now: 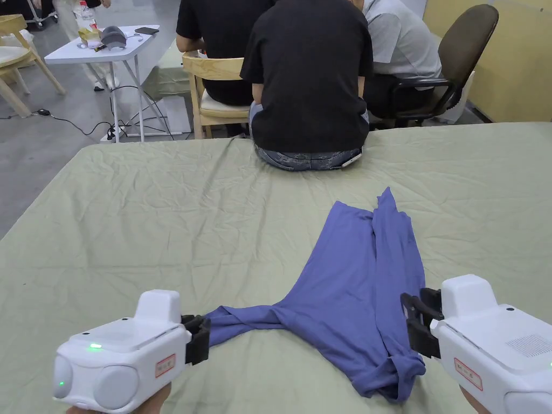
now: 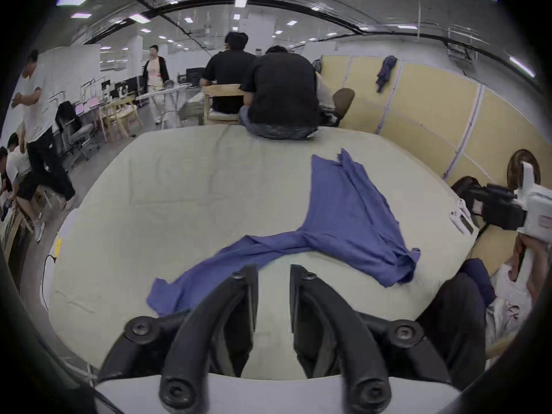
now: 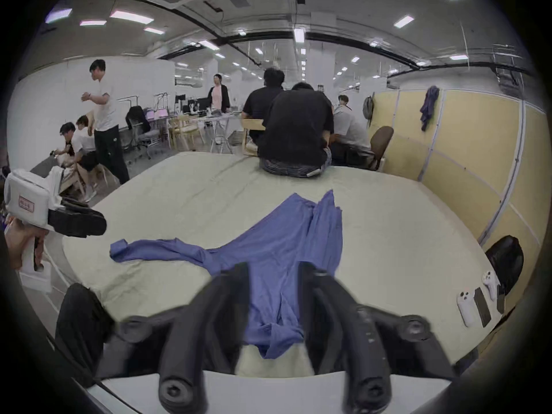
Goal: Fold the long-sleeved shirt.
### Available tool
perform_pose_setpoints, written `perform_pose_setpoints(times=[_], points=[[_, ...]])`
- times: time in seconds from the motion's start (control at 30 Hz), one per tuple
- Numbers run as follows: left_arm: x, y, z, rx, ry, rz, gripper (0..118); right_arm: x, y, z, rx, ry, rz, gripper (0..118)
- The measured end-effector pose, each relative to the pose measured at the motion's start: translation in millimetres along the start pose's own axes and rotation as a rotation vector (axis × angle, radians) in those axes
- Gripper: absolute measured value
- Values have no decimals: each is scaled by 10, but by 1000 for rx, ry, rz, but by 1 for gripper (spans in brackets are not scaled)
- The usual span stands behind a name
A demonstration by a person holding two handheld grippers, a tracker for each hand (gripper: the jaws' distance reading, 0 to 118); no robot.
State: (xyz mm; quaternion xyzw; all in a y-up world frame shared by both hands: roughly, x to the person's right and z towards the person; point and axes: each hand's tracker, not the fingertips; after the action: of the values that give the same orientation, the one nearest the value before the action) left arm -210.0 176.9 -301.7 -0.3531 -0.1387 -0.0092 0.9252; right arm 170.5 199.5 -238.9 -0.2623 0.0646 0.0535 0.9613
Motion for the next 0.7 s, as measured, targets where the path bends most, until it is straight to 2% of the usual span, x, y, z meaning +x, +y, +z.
perform_pose_setpoints(times=[0.03,0.07,0.1,0.2,0.33,0.37,0.4,0.43,0.47,0.53,0.63,0.7], points=[[40,3,-26,-5,-7,-6,16,0,-6,-17,3,5,8,12],[66,8,-48,-8,-16,-7,9,9,-8,-30,-2,16,15,5],[119,9,-74,-11,-18,-10,6,34,-21,-30,2,28,3,3],[164,59,-218,-73,-59,-37,1,145,-24,-101,-19,102,-122,0],[221,186,-515,-157,-85,-58,1,193,-41,-241,-50,88,-82,0],[258,224,-604,-179,-86,-52,9,207,-55,-272,-55,89,-79,0],[259,260,-709,-204,-79,-42,26,219,-70,-316,-69,88,-84,0],[250,281,-810,-226,-92,-43,57,228,-83,-356,-81,94,-91,0],[240,302,-934,-239,-103,-42,72,248,-109,-397,-89,100,-101,0],[283,341,-1140,-240,-106,-50,74,269,-150,-478,-106,98,-108,0],[317,417,-1493,-293,-89,15,75,303,-220,-625,-140,90,-113,0],[351,442,-1741,-314,-139,32,75,329,-277,-750,-176,77,-108,0]])
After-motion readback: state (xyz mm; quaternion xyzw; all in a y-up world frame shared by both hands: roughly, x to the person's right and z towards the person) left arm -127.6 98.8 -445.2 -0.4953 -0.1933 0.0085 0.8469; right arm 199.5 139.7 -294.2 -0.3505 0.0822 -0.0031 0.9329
